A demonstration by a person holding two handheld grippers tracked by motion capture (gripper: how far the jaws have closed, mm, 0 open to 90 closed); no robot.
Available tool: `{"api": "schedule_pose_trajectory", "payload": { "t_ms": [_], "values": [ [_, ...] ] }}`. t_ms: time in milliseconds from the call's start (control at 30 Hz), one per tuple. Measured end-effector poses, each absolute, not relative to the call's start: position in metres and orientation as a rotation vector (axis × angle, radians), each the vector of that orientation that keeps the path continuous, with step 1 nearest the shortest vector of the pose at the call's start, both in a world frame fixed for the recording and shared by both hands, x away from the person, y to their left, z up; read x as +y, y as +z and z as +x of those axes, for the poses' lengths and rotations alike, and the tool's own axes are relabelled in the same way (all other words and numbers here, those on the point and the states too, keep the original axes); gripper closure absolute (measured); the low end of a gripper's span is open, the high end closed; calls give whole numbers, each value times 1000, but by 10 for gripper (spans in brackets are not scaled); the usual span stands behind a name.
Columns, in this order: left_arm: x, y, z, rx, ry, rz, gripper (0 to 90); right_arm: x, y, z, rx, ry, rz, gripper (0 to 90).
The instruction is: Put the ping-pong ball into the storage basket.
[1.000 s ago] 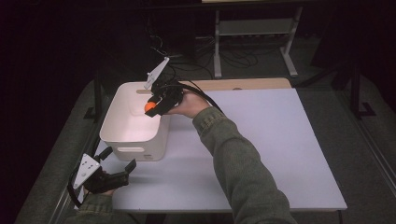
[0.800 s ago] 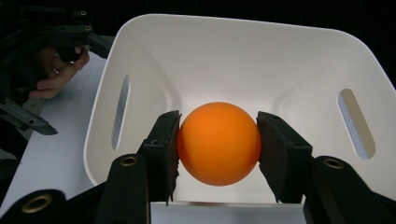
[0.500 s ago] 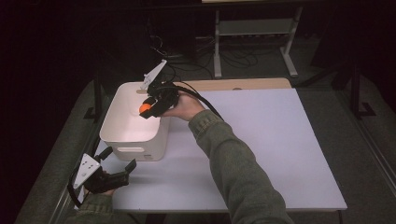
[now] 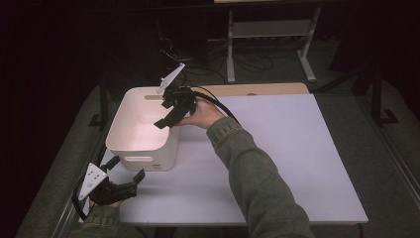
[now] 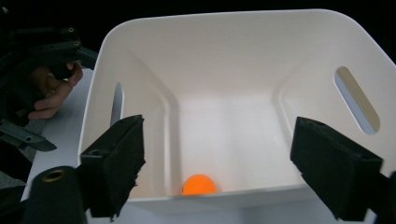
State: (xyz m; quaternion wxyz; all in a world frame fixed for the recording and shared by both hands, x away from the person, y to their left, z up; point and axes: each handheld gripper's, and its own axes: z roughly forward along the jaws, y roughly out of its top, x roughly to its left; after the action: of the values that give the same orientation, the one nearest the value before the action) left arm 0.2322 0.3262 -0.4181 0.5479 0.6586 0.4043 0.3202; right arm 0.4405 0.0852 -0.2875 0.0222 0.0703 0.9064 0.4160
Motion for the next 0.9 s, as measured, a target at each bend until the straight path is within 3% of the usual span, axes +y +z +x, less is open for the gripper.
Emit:
{"api": "schedule_pose_trajectory", "payload": {
  "t_ms": [500,900],
  "values": [
    [325,-419,233,956,761,1573,0,50,-288,444,2749,1268,351,0],
    [324,-419,234,956,757,1576,0,22,-287,443,2715,1290,412,0]
  ]
}}
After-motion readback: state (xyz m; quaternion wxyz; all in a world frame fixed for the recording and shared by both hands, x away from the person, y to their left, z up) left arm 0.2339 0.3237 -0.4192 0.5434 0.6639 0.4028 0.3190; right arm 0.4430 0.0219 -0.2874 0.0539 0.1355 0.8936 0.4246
